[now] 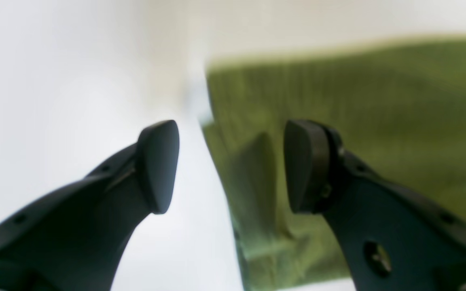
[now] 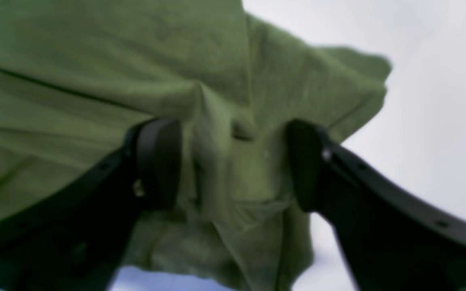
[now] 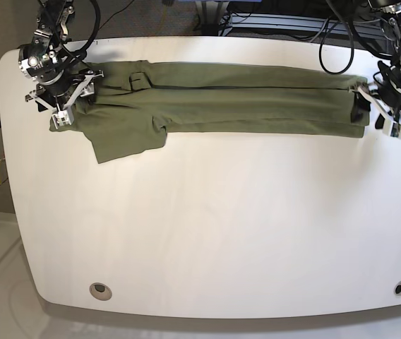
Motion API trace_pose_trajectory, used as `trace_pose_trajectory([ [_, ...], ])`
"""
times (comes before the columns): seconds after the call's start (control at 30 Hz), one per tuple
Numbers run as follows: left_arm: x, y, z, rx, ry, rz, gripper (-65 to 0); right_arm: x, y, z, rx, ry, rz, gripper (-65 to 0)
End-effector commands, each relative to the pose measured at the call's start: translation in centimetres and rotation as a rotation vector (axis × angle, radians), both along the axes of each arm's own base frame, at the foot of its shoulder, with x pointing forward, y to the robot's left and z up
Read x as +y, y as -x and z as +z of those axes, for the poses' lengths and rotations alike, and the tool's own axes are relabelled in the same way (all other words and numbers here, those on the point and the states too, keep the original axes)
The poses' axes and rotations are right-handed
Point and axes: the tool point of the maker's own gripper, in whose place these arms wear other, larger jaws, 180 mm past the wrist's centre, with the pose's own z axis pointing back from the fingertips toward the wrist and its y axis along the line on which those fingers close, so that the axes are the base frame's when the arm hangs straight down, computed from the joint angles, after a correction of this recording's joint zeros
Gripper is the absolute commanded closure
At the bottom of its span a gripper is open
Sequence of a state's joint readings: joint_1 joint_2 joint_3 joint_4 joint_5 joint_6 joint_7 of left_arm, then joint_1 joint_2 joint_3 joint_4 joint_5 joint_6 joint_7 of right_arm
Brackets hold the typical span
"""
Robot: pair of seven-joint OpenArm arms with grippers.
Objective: Fold the T-shirt properly
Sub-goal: 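Lay the folded hem onto the shirt and open both grippers, then regrasp the folded shirt ends with both grippers and pull them apart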
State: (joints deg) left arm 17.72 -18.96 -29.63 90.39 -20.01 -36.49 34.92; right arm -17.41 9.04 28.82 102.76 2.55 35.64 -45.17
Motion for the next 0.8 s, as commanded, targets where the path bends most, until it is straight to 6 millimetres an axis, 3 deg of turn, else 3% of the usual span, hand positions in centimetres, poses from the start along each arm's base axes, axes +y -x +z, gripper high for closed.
trace_pose_trajectory([
  [0.0, -0.1, -1.5, 2.7, -0.086, -0.023, -0.028, -39.1, -0.2, -2.1, 3.3, -0.108, 0.037, 0.022, -45.5],
  [0.43, -2.4, -3.7, 8.4, -0.244, -0.088, -0.108, -39.1, 0.4, -3.5, 6.9, -0.207, 0.083, 0.054, -44.7],
  [0.67, -3.5, -2.8, 7.1, -0.197, -0.061, -0.096, -38.8, 0.5, -2.2, 6.0, -0.171, 0.080, 0.063, -44.3],
  [0.77, -3.5, -2.0, 6.4, -0.172, -0.057, -0.096, -38.7, 0.7, -1.6, 6.0, -0.164, 0.083, 0.069, -40.3],
])
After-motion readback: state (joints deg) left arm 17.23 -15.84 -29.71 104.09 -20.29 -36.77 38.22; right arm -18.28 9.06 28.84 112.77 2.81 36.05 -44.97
